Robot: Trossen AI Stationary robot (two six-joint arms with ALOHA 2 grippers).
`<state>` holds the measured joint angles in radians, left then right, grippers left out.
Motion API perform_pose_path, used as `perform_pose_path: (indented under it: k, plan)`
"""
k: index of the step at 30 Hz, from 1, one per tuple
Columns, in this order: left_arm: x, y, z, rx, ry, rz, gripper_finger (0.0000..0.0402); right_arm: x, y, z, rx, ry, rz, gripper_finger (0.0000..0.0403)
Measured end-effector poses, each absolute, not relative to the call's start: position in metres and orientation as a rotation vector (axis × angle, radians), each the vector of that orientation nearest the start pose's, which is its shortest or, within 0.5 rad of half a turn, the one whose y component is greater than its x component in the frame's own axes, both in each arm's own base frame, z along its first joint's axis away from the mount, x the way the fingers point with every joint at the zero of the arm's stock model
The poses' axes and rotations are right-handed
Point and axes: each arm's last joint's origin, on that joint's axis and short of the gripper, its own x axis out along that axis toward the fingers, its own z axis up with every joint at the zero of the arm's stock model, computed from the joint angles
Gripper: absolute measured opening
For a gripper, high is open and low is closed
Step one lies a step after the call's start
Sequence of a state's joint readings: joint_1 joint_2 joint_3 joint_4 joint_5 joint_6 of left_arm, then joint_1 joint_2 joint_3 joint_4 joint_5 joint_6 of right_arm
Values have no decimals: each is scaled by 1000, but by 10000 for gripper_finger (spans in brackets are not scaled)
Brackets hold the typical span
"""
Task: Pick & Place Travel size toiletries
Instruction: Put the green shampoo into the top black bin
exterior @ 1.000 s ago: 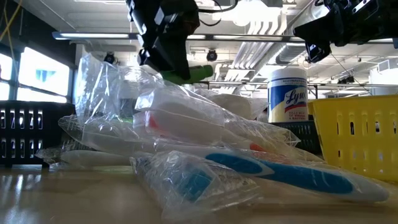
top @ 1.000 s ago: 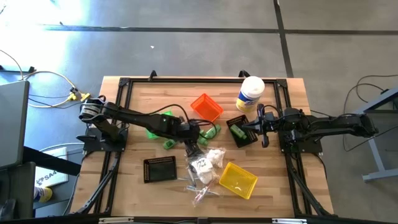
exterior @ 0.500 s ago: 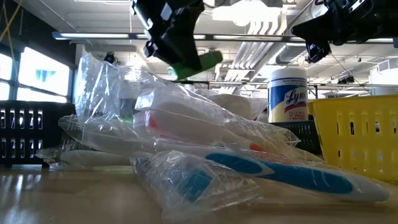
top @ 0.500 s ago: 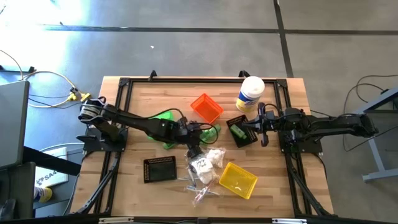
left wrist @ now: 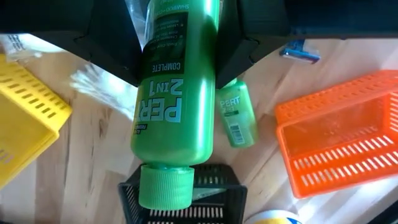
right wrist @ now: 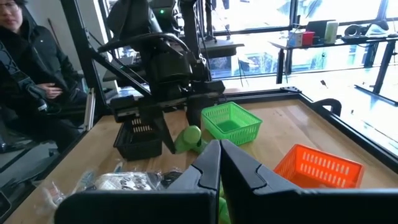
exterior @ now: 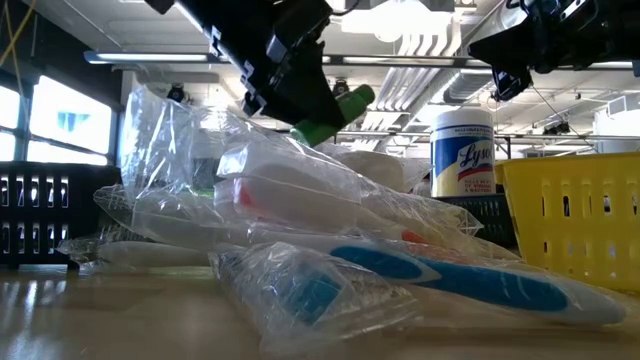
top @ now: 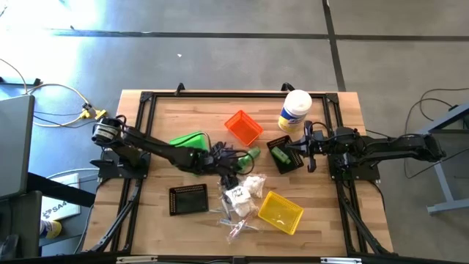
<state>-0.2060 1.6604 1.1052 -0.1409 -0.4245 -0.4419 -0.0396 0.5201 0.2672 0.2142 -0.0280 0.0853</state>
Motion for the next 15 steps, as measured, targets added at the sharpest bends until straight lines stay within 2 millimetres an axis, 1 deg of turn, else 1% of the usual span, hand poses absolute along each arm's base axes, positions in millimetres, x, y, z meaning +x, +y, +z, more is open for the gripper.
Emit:
perform_pose_path:
  k: [3,6,10,13,15]
  plan:
    - [346,-68,218,-234,588,339,175,140,-4,228,87,38,-7,3]
    - [341,-77,207,-250,523,316,175,140,-4,228,87,38,-5,3]
    - [329,-84,190,-250,439,336,175,140,-4,228,87,39,-5,3]
    - [323,-80,181,-271,364,362,175,140,-4,228,107,38,-5,3]
    - [320,-71,179,-267,339,371,175,140,-4,228,110,38,-6,3]
